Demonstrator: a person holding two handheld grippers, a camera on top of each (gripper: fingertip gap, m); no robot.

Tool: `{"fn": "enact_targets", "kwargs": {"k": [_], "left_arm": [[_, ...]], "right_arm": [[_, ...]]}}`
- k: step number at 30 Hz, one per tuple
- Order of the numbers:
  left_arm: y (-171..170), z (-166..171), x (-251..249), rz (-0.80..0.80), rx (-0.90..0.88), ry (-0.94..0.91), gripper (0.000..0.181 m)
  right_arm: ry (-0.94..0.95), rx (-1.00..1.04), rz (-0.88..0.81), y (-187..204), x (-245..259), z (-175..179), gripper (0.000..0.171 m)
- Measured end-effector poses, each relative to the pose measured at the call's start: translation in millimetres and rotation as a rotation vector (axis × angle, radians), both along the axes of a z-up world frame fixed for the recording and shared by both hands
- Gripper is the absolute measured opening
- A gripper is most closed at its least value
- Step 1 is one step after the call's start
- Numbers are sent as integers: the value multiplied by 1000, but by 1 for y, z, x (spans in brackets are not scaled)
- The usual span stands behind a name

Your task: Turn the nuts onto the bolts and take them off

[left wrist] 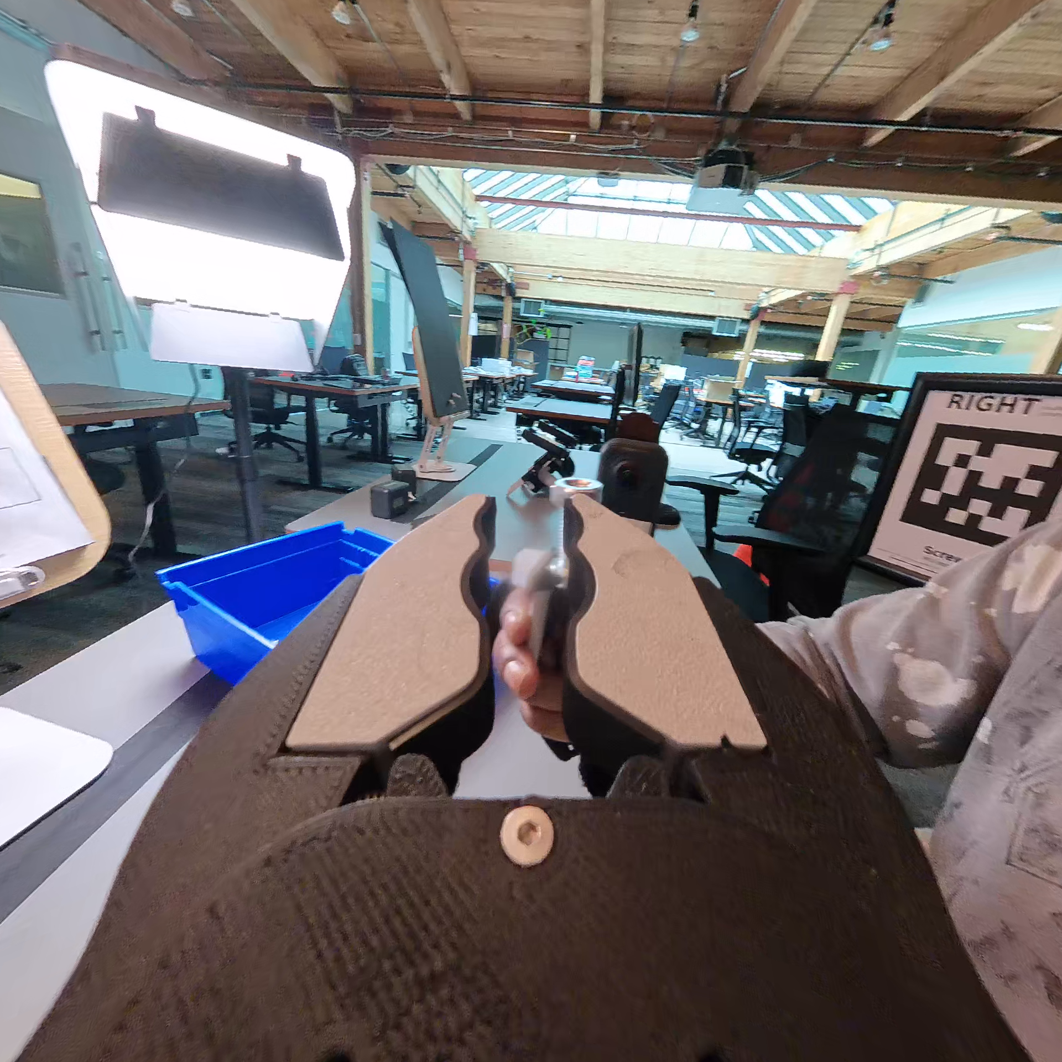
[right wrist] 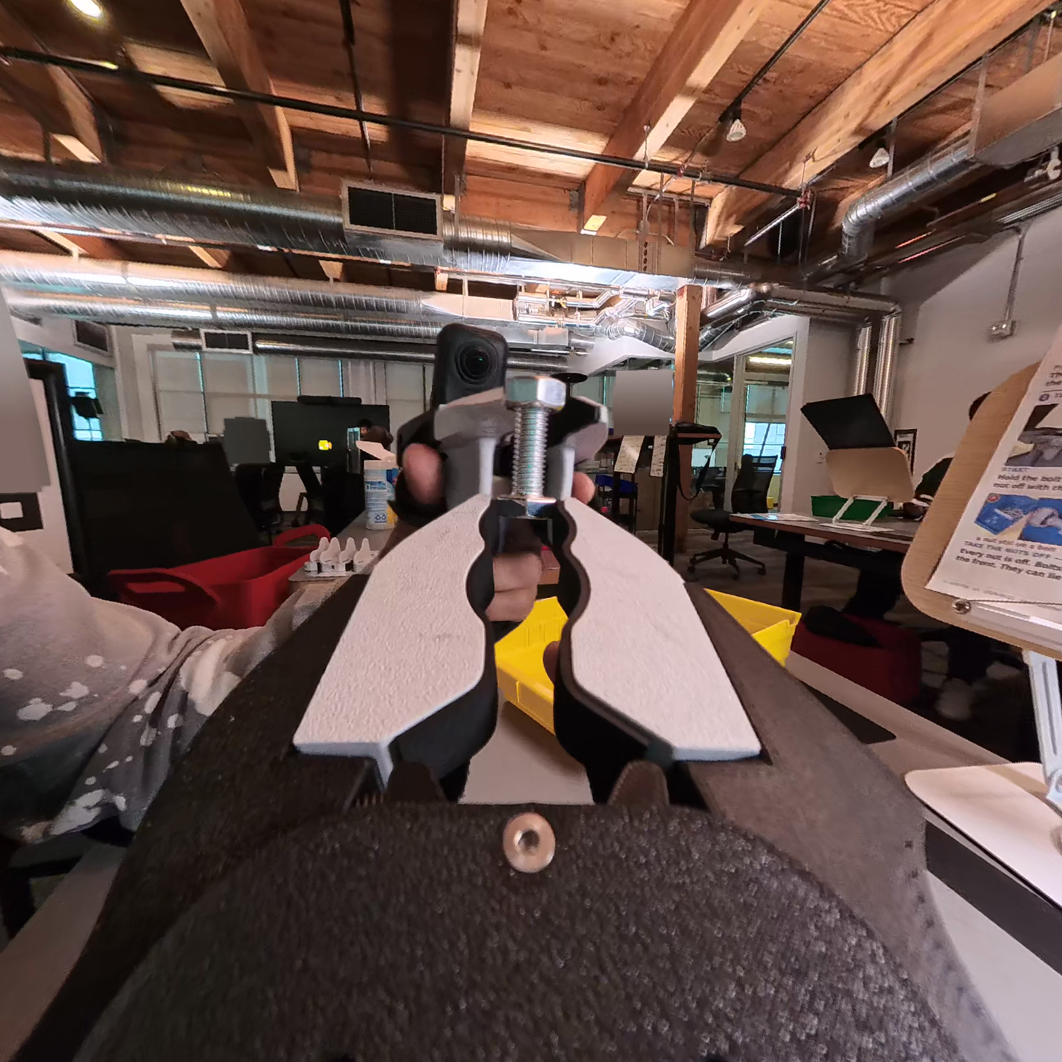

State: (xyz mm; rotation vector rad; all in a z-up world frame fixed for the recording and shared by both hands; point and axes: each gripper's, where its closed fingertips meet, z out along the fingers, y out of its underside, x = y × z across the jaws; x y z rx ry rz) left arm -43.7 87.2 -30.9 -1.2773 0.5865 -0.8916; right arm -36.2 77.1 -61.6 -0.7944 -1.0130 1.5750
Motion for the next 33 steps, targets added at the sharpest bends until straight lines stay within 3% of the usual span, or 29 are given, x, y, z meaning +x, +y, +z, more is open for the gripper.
{"fn": "enact_targets", "kwargs": {"k": [7, 10, 19, 22, 23, 24, 33], "left_arm": [[-2, -4, 13, -28, -5, 30, 30], [9, -4, -5, 69, -21, 7, 15], [-5, -2, 17, -24, -3, 35, 32], [0, -3, 10, 3, -21, 21, 28], [7, -4, 1, 52, -48, 12, 13], [13, -7, -7, 103, -58, 24, 12], [-4, -5, 15, -26, -35, 45, 35]], "right_arm": [[-23, -1, -5, -1, -5, -5, 18], [34, -23, 48, -3, 4, 3, 18], [-1, -18, -8, 3, -1, -2, 18], [-1, -14, -8, 1, -1, -1, 18], [18, -16, 10, 0, 1, 1, 18], [30, -20, 30, -2, 4, 4, 17], [-3, -22, -11, 4, -1, -2, 18]]}}
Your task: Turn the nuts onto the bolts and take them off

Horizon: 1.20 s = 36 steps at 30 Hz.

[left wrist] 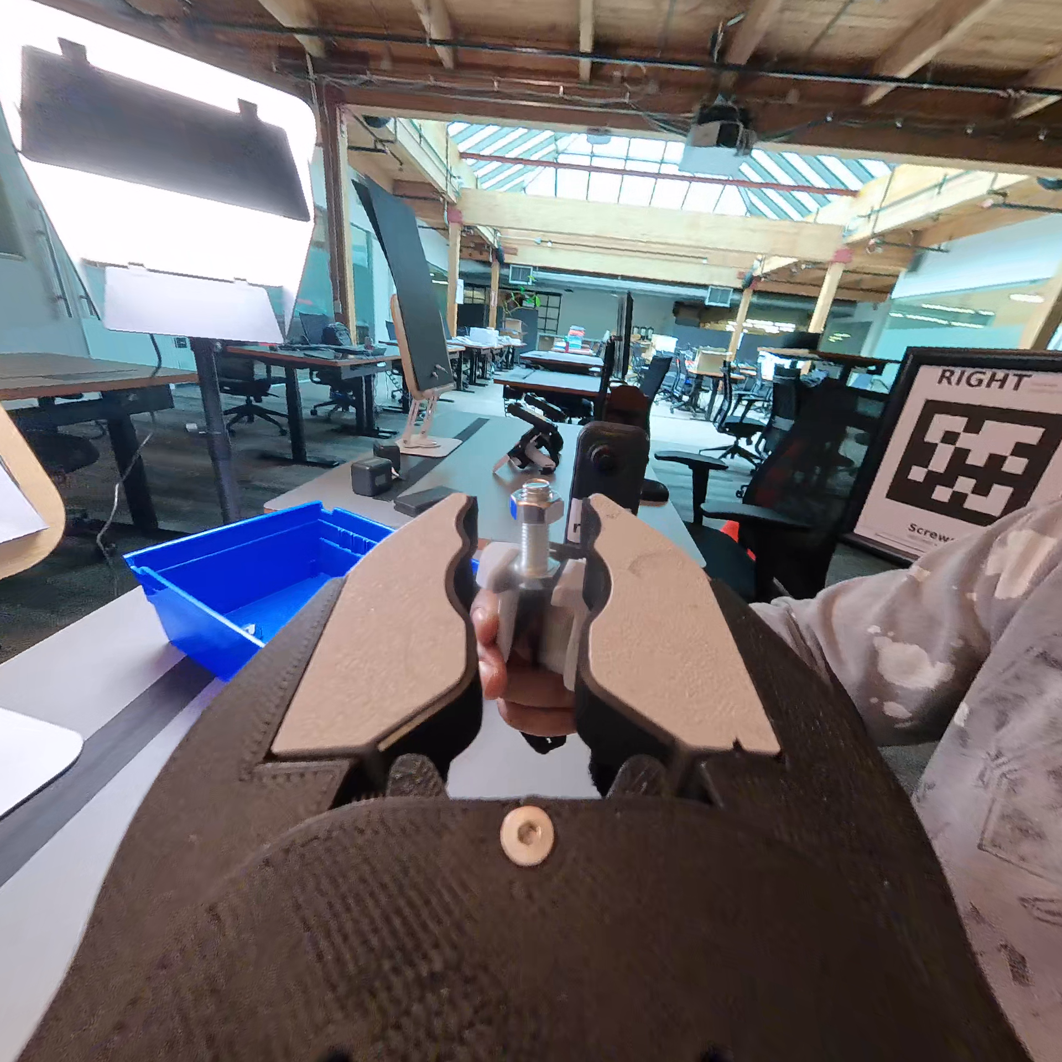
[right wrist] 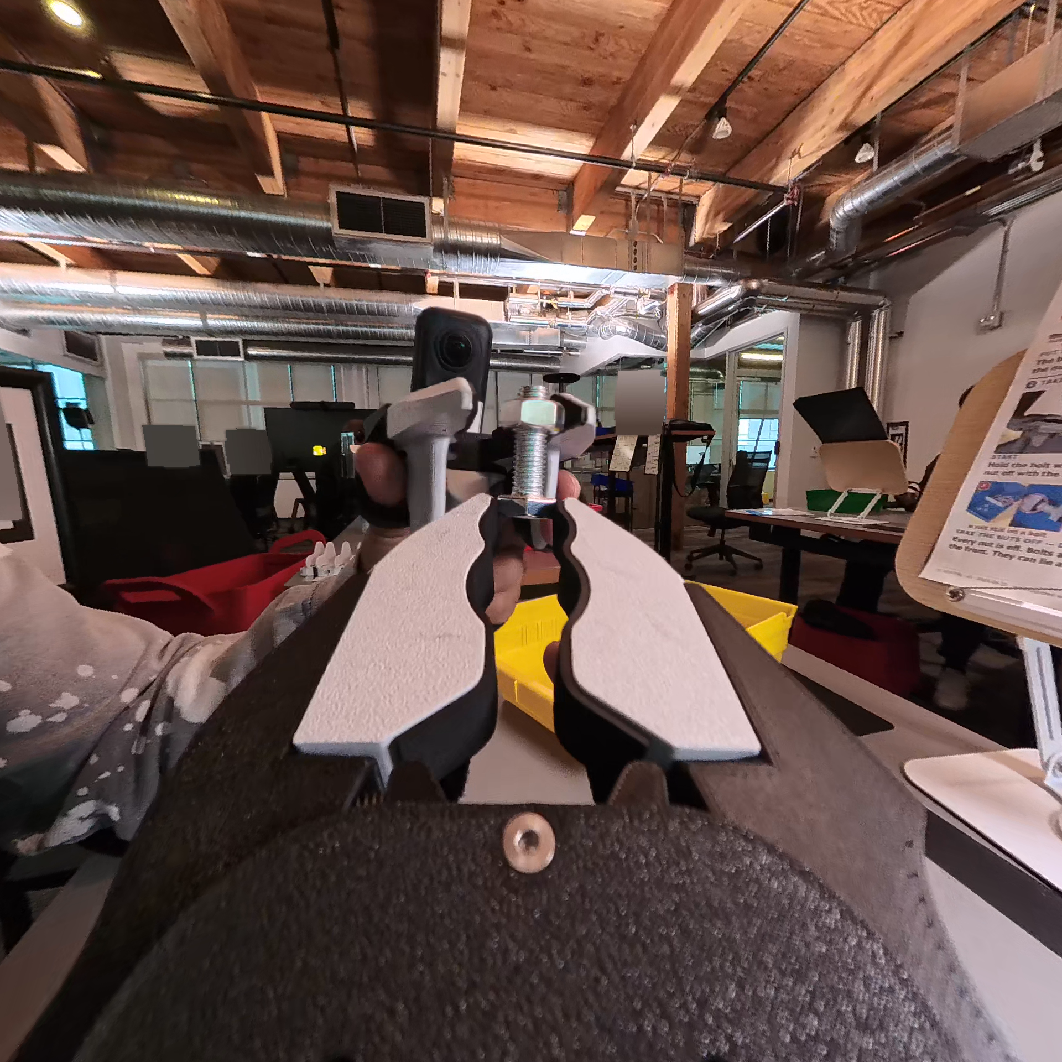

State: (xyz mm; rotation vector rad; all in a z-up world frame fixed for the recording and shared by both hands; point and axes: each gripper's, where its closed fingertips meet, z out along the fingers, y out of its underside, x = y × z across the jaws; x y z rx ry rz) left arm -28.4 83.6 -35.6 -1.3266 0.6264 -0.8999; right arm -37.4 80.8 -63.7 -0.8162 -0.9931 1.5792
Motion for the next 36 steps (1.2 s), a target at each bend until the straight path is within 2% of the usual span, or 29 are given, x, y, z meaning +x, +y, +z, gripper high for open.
{"fn": "enact_targets", "kwargs": {"k": [3, 4, 5, 7, 14, 17, 18, 19, 22, 27, 31, 32, 33, 36], "left_arm": [[6, -3, -3, 44, 6, 16, 31], [10, -3, -10, 80, -20, 7, 16], [18, -5, -19, 145, -31, 13, 12], [20, -9, -26, 165, -34, 34, 14], [4, -5, 0, 23, -32, 19, 34], [10, -8, -3, 66, -45, 39, 31], [17, -10, -12, 122, -88, 29, 13], [24, -11, -23, 195, -102, 26, 9], [22, -10, -28, 157, -122, 5, 18], [9, -11, -4, 44, -125, 41, 36], [12, -13, -5, 61, -151, 42, 34], [18, -14, -13, 111, -181, 27, 15], [24, -15, -24, 179, -170, 26, 10], [21, -15, -27, 142, -191, 31, 20]], "right_arm": [[-4, 6, -3, -2, -1, 0, 18], [6, -5, -1, 0, 1, 1, 18], [23, -8, 20, 0, 4, 3, 18], [20, -1, 10, 1, 5, 4, 18], [-3, -4, -3, 1, 0, -1, 18], [-4, -4, -7, 1, 0, -1, 18], [8, -15, -3, 3, 2, 0, 18], [26, -17, 23, 2, 5, 2, 18], [21, 6, 4, 2, 6, 4, 18], [-6, -2, -14, 4, 1, -2, 18], [-14, 1, -25, 3, -1, -3, 18], [-4, -12, -16, 4, 1, -2, 18], [14, -10, 8, 3, 4, 0, 18], [10, 9, -11, 3, 5, 2, 18]]}}
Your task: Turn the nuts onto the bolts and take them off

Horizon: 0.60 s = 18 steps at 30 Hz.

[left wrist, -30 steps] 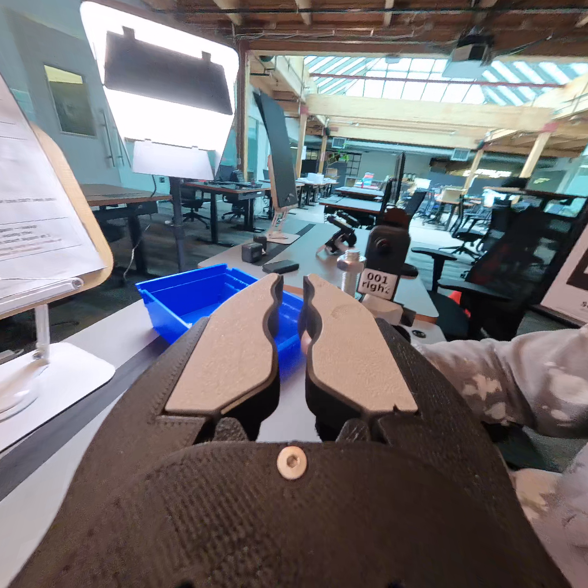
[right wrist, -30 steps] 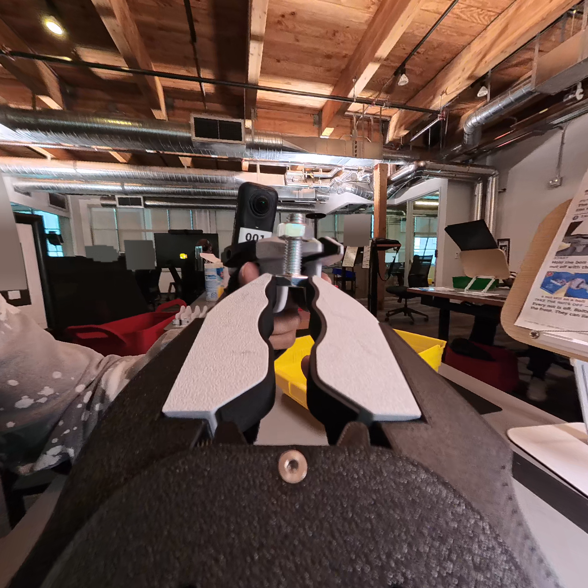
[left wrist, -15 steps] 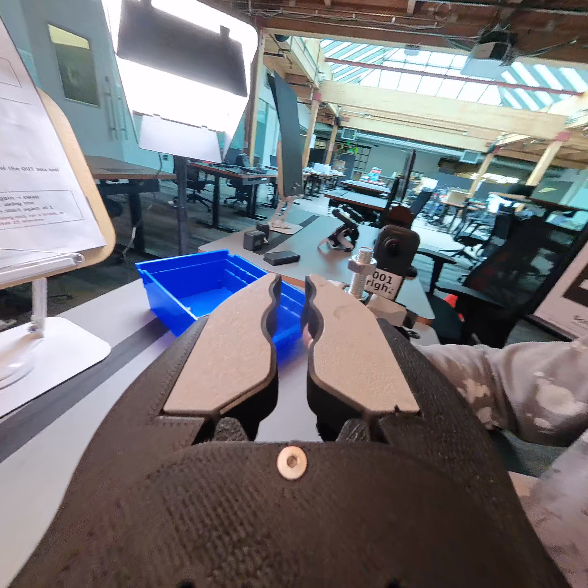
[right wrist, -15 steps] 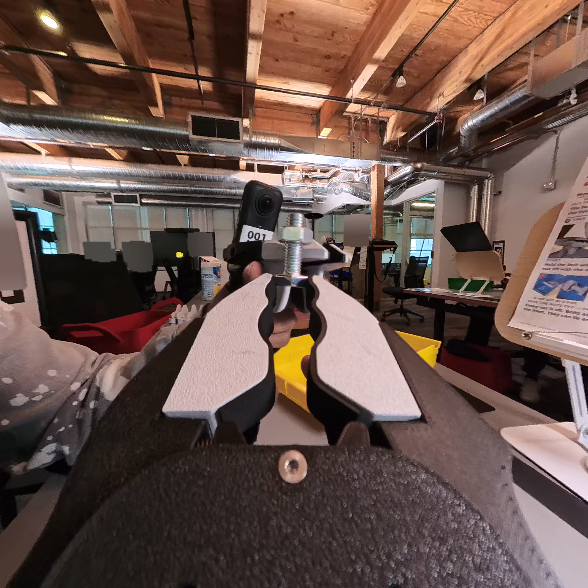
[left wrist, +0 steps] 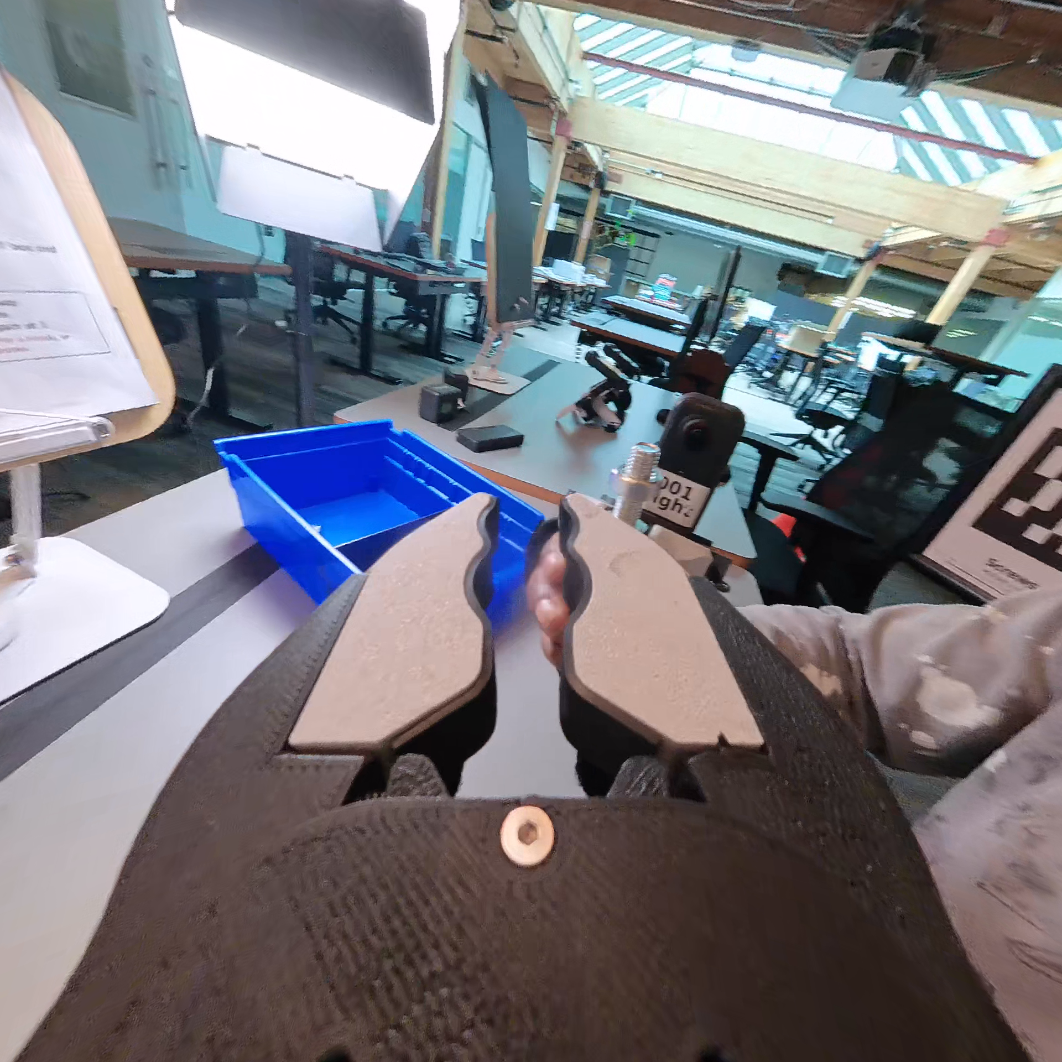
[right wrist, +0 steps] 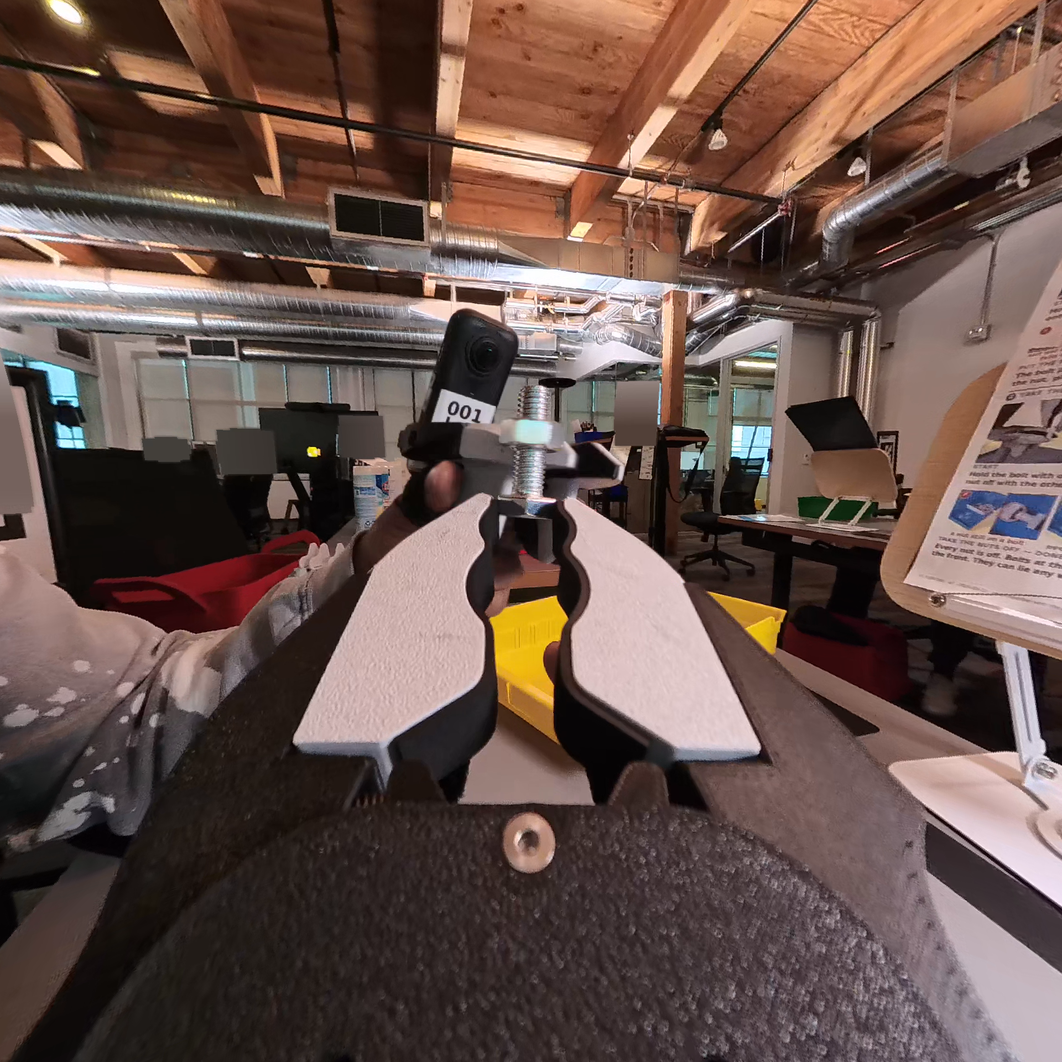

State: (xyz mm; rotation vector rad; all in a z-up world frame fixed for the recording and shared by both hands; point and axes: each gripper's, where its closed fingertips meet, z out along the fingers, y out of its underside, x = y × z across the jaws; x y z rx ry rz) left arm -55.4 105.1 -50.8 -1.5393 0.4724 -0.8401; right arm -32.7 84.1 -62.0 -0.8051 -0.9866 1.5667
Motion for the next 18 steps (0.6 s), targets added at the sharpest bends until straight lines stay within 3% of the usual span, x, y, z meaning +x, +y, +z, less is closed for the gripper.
{"fn": "enact_targets", "kwargs": {"k": [4, 8, 10, 11, 12, 18], "left_arm": [[-12, 1, 18, -95, 16, 16, 38], [-11, -3, 26, -109, 7, 22, 39], [-10, -2, 23, -109, -12, 1, 31], [-3, -2, 13, -34, -6, 4, 13], [2, -4, 4, 22, 13, 33, 11], [-10, 0, 16, -83, 16, 17, 35]], "right_arm": [[-17, -12, -9, 2, -3, -4, 18], [-27, 0, -9, -3, -6, -6, 18], [-17, -17, -6, -1, -4, -4, 18], [6, -26, 11, 1, -1, -2, 18], [14, -31, 22, 1, 1, 0, 18], [0, -17, -7, 2, 0, -1, 18]]}}
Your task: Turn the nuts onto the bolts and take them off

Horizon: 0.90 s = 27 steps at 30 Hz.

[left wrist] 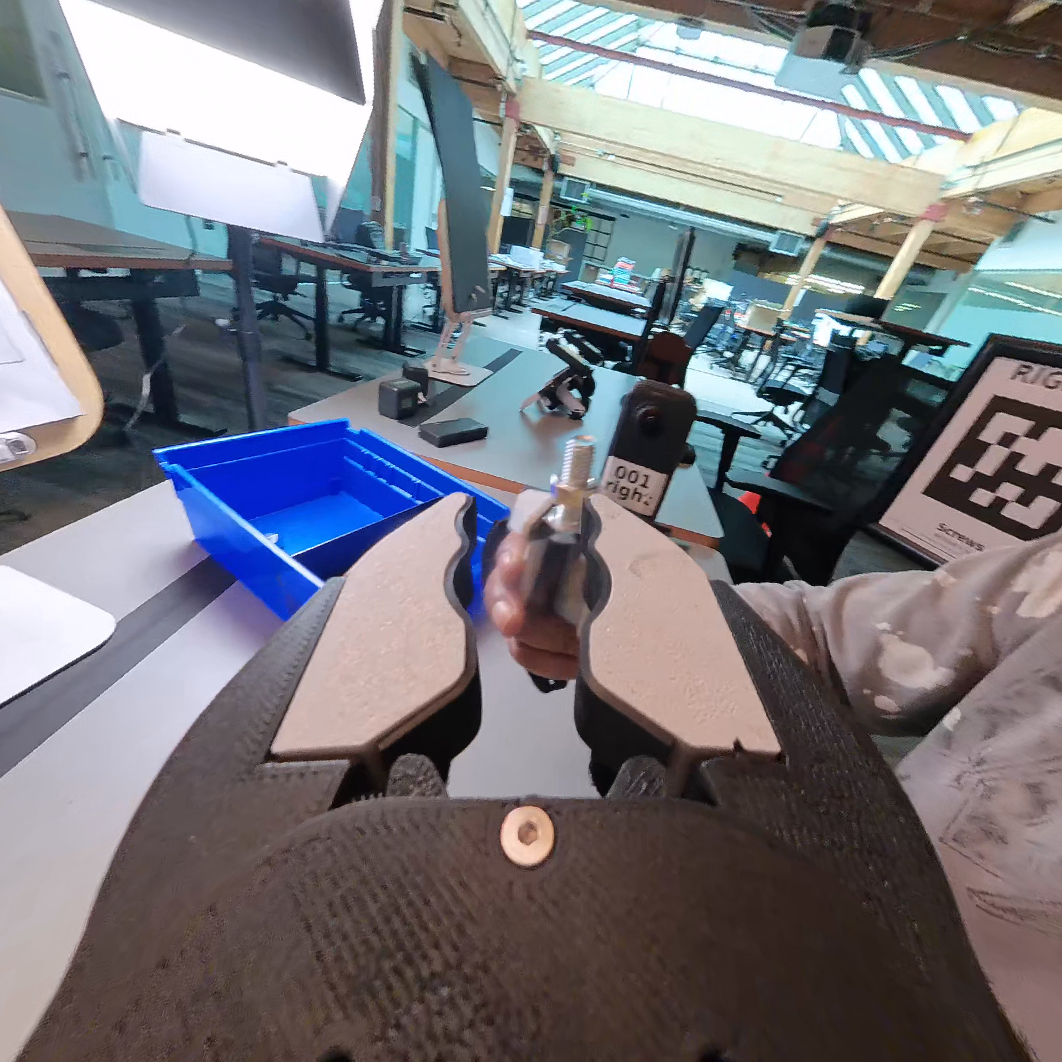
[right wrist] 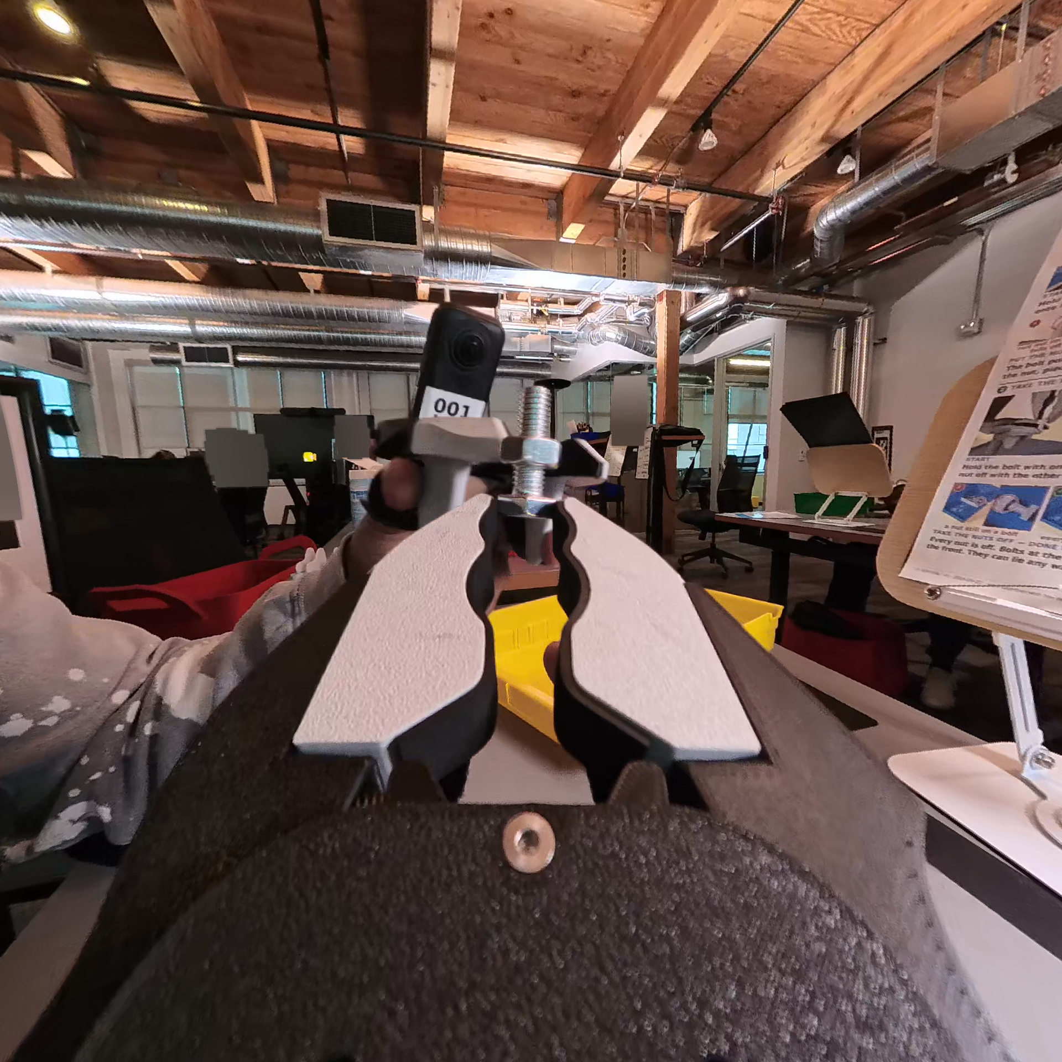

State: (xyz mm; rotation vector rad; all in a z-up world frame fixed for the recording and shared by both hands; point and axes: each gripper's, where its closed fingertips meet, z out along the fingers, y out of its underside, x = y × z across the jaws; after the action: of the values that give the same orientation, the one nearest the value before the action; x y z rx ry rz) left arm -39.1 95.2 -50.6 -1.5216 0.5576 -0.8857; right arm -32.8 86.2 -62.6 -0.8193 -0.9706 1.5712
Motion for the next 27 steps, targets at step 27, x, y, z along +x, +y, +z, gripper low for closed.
{"fn": "enact_targets", "kwargs": {"k": [27], "left_arm": [[2, -2, -3, 44, 22, 53, 35]], "right_arm": [[-7, 8, -23, 2, 0, 1, 18]]}}
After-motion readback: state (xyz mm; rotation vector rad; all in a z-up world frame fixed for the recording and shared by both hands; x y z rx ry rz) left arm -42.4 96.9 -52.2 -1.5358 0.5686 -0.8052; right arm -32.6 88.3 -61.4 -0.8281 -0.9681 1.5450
